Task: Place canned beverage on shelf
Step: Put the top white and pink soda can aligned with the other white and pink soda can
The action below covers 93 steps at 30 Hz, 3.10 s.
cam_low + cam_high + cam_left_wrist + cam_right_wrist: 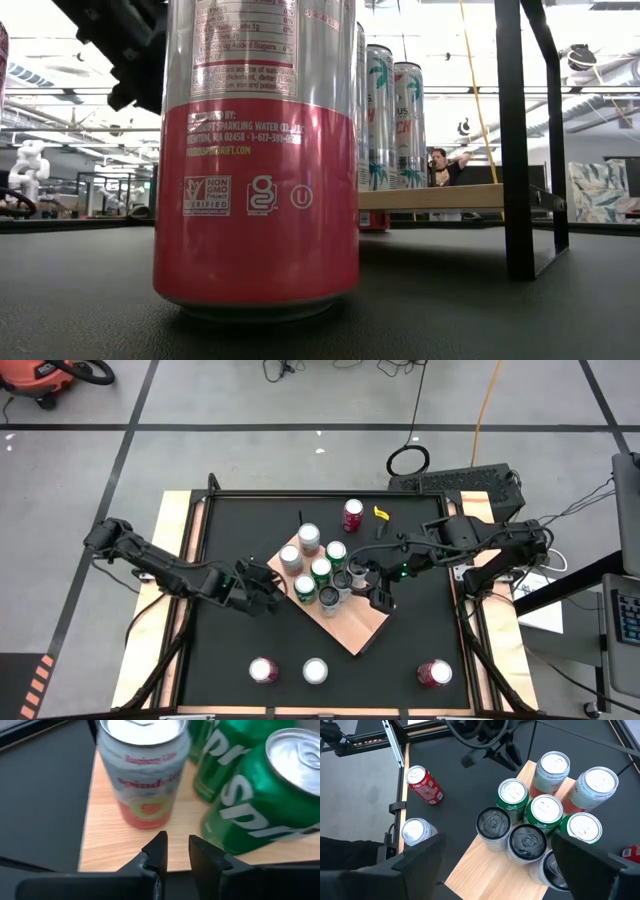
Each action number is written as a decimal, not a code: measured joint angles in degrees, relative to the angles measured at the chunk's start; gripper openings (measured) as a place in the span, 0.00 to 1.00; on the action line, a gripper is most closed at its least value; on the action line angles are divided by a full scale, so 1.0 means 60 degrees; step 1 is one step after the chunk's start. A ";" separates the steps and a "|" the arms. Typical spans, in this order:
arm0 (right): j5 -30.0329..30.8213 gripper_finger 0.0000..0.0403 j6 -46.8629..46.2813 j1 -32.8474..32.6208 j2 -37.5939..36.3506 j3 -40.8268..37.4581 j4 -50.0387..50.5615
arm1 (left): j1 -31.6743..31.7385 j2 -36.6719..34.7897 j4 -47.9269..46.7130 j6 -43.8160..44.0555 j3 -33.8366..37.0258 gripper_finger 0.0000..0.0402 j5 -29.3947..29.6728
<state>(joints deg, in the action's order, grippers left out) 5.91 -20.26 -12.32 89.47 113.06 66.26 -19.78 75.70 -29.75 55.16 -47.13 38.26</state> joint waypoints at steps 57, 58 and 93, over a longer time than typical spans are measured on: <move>-0.0003 0.85 0.0351 0.0193 0.0000 0.0000 -0.0004 | 0.1503 0.0008 0.1955 -0.1271 0.0579 0.19 -0.0713; -0.0003 0.85 0.0351 0.0193 -0.0002 0.0000 -0.0004 | 0.1503 0.0008 0.1961 -0.1271 0.0579 0.19 -0.0713; 0.0004 0.85 0.0249 0.0189 0.0000 0.0000 -0.0018 | 0.1659 0.0015 0.2457 -0.1785 0.0597 0.19 -0.0764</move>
<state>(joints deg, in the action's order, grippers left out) 5.93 -18.76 -11.18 89.47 113.06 66.15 -9.83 75.79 -15.01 44.45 -43.55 33.67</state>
